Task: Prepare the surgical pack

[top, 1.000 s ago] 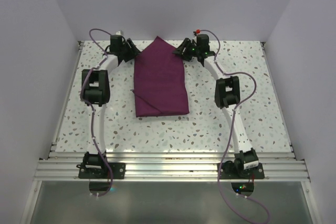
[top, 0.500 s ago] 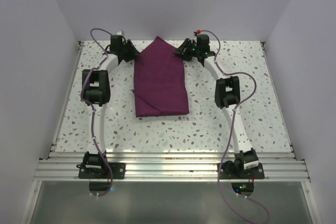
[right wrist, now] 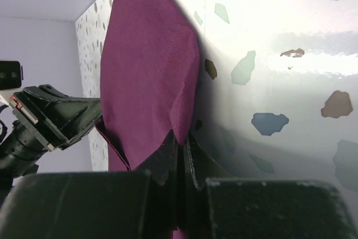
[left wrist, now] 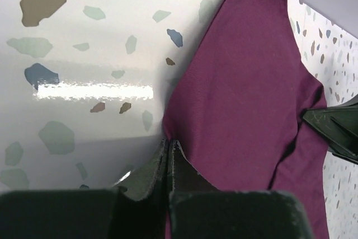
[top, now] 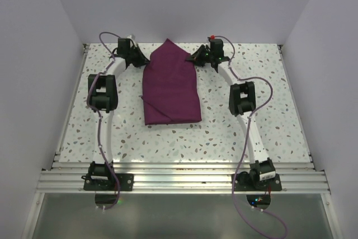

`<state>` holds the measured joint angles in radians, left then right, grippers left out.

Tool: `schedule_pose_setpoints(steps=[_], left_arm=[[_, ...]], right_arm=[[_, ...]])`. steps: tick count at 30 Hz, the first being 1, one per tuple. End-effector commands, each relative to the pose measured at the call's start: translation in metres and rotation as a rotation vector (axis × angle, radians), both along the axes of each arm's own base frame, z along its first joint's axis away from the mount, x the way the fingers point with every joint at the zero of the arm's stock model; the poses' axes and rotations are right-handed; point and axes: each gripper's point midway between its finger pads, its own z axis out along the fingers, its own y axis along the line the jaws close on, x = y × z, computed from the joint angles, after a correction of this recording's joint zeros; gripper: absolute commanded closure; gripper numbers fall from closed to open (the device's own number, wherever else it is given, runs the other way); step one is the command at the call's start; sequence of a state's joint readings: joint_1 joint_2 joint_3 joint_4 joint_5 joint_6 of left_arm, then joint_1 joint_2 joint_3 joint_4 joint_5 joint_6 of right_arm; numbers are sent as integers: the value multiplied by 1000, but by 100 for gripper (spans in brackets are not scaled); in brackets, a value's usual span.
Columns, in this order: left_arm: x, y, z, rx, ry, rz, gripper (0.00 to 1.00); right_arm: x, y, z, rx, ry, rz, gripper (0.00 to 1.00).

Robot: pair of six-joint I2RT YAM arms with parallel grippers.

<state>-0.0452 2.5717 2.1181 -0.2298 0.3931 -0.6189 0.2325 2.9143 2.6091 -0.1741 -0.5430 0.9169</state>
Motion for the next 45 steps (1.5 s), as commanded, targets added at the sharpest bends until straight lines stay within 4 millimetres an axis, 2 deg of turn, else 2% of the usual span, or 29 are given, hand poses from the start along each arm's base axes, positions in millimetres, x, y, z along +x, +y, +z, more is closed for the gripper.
schedule_pose_setpoints(steps=[1, 2, 3, 4, 5, 6, 7, 8, 9, 10, 11, 12, 13, 16, 17, 19, 20, 22, 24, 25, 26, 27, 28, 30, 31, 33, 34, 41, 45], left_arm=[[-6, -6, 58, -52, -58, -31, 100], [-9, -6, 72, -50, -77, -34, 100], [-13, -6, 75, -50, -75, -38, 100], [-21, -8, 71, -54, -56, -51, 100], [-26, -8, 83, -46, -71, -61, 100], [-31, -8, 84, -43, -66, -68, 100], [-38, -7, 79, -36, -46, -72, 100], [-44, -8, 89, -29, -53, -88, 100], [-49, -8, 90, -24, -50, -96, 100], [-56, -7, 86, -18, -33, -102, 100], [-62, -7, 98, -8, -50, -111, 100], [-65, -7, 101, -4, -54, -118, 100], [-72, -7, 108, 3, -63, -132, 100], [-84, -7, 112, 16, -56, -150, 100], [-90, -8, 120, 15, -62, -163, 100], [-102, -10, 126, 12, -53, -177, 100], [-107, -11, 129, 14, -57, -188, 100], [-121, -13, 135, 13, -57, -205, 100], [-130, -13, 140, 29, -63, -218, 100], [-139, -13, 145, 44, -68, -230, 100], [-144, -14, 146, 52, -72, -234, 100], [-153, -13, 141, 57, -52, -235, 100], [-158, -12, 151, 64, -72, -231, 100], [-172, -13, 146, 58, -54, -237, 100], [-177, -14, 155, 55, -72, -238, 100], [-188, -15, 150, 49, -55, -240, 100], [-193, -16, 156, 46, -66, -242, 100], [-222, -21, 153, 44, -43, -259, 100], [-241, -21, 138, 62, -1, -269, 100]], right_arm=[[-9, 10, 60, 51, -44, 54, 100], [-12, 10, 62, 50, -31, 55, 100], [-16, 10, 83, 57, -43, 59, 100], [-21, 11, 88, 66, -37, 77, 100], [-28, 11, 85, 64, -9, 86, 100], [-32, 12, 90, 65, 3, 93, 100], [-40, 12, 104, 70, 10, 108, 100], [-46, 12, 105, 68, 25, 119, 100], [-51, 11, 109, 58, 24, 130, 100], [-55, 10, 130, 56, -6, 135, 100], [-60, 9, 131, 52, 6, 139, 100], [-64, 8, 131, 48, 20, 140, 100], [-68, 7, 141, 58, 20, 148, 100], [-78, 10, 146, 68, 63, 172, 100], [-84, 11, 151, 67, 67, 182, 100], [-94, 9, 144, 53, 103, 188, 100], [-100, 9, 154, 50, 91, 196, 100], [-112, 5, 146, 29, 122, 204, 100], [-123, 2, 155, 15, 113, 220, 100], [-130, 1, 147, 4, 138, 225, 100], [-133, -2, 148, -3, 140, 225, 100], [-139, -3, 153, -16, 128, 236, 100], [-143, -3, 150, -24, 137, 241, 100], [-150, -7, 156, -35, 133, 249, 100], [-152, -8, 155, -40, 141, 245, 100], [-157, -9, 161, -36, 140, 245, 100], [-161, -9, 158, -32, 156, 246, 100], [-183, -17, 152, -51, 209, 239, 100], [-192, -17, 146, -55, 240, 246, 100]])
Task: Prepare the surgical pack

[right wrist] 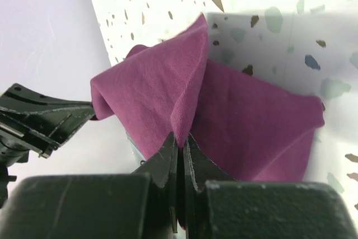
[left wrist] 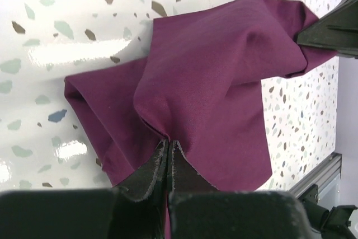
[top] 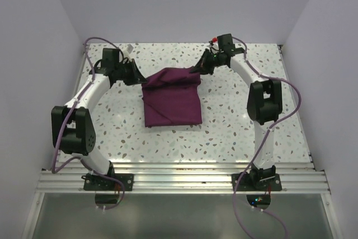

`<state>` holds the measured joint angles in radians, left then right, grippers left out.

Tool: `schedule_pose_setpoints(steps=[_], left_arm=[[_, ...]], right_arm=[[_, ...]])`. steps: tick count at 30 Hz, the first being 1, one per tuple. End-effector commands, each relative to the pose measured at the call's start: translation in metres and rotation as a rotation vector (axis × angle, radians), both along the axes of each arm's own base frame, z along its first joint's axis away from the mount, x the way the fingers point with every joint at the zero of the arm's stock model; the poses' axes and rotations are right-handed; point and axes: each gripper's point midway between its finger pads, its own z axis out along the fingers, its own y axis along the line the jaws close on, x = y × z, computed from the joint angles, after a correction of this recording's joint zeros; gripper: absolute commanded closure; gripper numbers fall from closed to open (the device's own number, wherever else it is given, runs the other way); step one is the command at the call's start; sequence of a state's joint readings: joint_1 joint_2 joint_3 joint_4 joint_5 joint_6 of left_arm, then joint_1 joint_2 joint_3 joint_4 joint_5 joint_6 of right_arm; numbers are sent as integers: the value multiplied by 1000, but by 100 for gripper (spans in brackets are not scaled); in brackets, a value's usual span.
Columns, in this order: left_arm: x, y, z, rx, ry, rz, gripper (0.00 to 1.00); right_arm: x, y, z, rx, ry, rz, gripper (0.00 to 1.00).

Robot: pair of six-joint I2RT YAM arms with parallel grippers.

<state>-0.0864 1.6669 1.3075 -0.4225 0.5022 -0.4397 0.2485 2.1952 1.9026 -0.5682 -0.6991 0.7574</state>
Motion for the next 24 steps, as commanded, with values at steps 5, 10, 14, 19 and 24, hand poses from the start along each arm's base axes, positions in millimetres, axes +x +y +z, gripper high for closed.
schedule_pose_setpoints(steps=[5, 10, 14, 19, 24], left_arm=[[-37, -1, -3, 28, 7, -42, 100], [-56, 3, -13, 45, 41, -45, 100], [-68, 6, -27, 62, 82, -46, 100], [-76, 10, -46, 78, 146, -26, 100], [-79, 14, -59, 101, 198, -5, 100]], right_arm=[[-30, -4, 32, 4, -29, 44, 100], [-52, -11, 28, -21, -3, 62, 100], [-74, -14, 18, -45, 21, 82, 100], [-106, -8, -3, -78, 72, 142, 97], [-128, -5, -21, -119, 105, 196, 94]])
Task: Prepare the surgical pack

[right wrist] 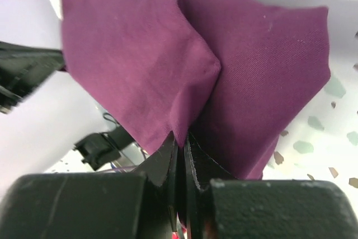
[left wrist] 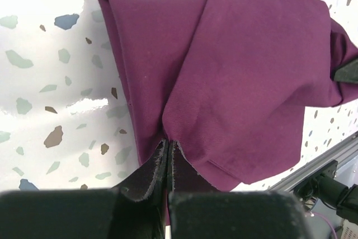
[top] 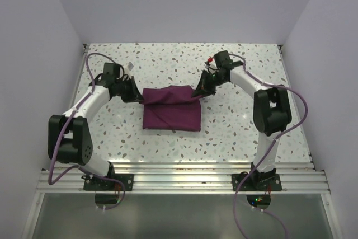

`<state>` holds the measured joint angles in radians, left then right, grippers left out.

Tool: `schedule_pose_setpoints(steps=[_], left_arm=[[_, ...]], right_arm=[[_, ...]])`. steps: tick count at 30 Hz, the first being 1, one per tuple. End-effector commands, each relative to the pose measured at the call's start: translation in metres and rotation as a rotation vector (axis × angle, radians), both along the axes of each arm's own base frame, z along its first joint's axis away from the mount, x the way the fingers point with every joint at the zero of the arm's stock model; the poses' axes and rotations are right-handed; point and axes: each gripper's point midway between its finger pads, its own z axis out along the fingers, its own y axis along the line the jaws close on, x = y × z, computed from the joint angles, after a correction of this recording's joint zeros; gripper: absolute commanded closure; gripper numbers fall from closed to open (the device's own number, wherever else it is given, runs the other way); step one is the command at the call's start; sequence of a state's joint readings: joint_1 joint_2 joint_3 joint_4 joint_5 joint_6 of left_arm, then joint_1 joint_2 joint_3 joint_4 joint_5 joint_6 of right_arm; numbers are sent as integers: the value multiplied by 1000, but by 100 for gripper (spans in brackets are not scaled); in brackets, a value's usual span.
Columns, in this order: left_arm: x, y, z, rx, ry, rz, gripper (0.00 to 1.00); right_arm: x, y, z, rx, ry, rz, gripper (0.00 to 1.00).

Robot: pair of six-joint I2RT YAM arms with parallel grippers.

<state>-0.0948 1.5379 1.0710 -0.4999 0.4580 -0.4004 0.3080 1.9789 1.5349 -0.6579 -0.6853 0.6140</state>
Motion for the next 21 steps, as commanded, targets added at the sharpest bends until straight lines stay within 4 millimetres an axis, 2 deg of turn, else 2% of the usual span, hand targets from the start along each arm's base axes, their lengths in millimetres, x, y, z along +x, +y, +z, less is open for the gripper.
schedule_pose_setpoints(steps=[1, 6, 9, 10, 15, 16, 20, 21], left_arm=[[-7, 3, -10, 32, 41, 2, 100], [-9, 7, -12, 48, 50, 5, 100], [-12, 8, -14, 58, 57, 7, 100], [-13, 9, -14, 61, 59, 7, 96], [-14, 10, -15, 68, 61, 1, 80], [-15, 10, -14, 72, 65, 1, 75], [-15, 21, -12, 127, 44, 24, 65], [-15, 24, -9, 141, 33, 30, 62]], right_arm=[[-22, 2, 11, -6, -15, 62, 94], [-38, -5, 1, -44, 13, 83, 91], [-50, -9, -4, -45, 25, 100, 82], [-52, -10, -4, -44, 21, 106, 76], [-76, -13, -5, -17, 19, 171, 58], [-81, -13, -5, -10, 11, 196, 52], [-112, -16, -11, 15, 30, 280, 45], [-116, -18, -5, 24, 2, 293, 44]])
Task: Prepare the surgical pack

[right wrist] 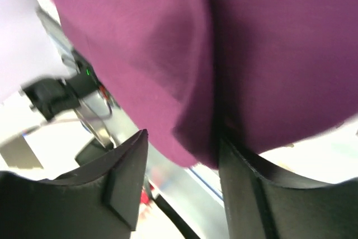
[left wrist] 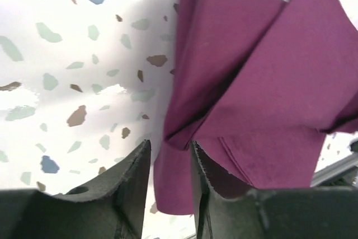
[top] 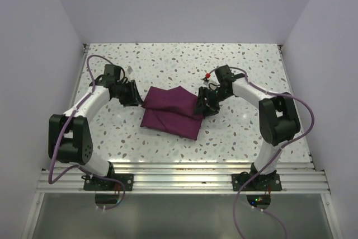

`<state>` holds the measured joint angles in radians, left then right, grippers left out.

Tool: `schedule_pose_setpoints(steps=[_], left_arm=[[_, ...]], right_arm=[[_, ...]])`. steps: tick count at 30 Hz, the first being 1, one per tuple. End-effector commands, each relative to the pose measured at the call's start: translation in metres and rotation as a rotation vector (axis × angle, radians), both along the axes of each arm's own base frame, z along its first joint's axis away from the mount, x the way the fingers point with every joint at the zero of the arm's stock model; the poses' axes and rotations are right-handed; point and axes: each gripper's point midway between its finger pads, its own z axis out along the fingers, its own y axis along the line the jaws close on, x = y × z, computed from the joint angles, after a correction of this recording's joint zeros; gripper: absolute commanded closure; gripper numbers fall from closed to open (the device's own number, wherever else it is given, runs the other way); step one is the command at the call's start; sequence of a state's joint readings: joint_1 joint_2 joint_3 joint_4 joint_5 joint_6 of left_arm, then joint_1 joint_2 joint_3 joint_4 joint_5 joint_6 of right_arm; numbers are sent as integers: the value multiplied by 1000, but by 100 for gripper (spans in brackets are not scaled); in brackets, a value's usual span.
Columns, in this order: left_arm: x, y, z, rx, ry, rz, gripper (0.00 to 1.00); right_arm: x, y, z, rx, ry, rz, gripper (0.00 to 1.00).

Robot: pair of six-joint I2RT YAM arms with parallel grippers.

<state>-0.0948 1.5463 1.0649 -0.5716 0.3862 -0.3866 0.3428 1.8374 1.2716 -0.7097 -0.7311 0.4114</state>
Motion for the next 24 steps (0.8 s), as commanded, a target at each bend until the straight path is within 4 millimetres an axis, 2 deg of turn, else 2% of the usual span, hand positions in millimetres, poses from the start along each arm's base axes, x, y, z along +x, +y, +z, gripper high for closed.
schedule_pose_setpoints(steps=[1, 3, 4, 7, 11, 12, 14, 15, 16, 17, 18, 19, 20, 21, 23, 24], left_arm=[[-1, 14, 10, 83, -54, 5, 62], [1, 24, 15, 140, -73, 30, 58], [4, 27, 19, 152, -85, 35, 57], [7, 30, 20, 173, -93, 36, 56], [1, 30, 9, 178, -55, 25, 57], [-2, 31, 5, 180, -43, 22, 57], [-5, 30, 3, 173, -37, 17, 58], [-6, 28, 3, 167, -38, 12, 57], [-6, 28, 3, 161, -41, 11, 57], [-8, 25, 3, 149, -39, 2, 57], [-9, 24, 3, 144, -37, -1, 57], [-9, 24, 4, 139, -39, -1, 57], [-10, 22, 5, 130, -40, -8, 57], [-11, 21, 4, 125, -38, -11, 57], [-14, 19, 5, 115, -37, -15, 57], [-17, 19, 4, 113, -34, -16, 57]], right_arm=[[-34, -4, 22, 67, -52, 119, 42], [-39, -3, 26, 99, -85, 132, 37], [-37, -1, 34, 122, -132, 135, 32], [-22, -4, 44, 79, -208, 128, 27], [43, -14, 69, -57, -398, -4, 22], [54, -12, 74, -47, -396, -49, 20], [85, -9, 74, -34, -395, -91, 18], [95, -7, 71, -31, -383, -93, 17], [108, -1, 82, -16, -410, -93, 16], [117, 4, 60, -24, -355, -85, 15], [123, 5, 55, -29, -345, -68, 16], [131, 7, 63, -36, -340, -59, 15], [135, 10, 55, -36, -314, -48, 15], [139, 11, 32, -47, -262, -29, 16], [144, 19, 28, -17, -236, -10, 16], [145, 22, 13, -12, -196, -5, 16]])
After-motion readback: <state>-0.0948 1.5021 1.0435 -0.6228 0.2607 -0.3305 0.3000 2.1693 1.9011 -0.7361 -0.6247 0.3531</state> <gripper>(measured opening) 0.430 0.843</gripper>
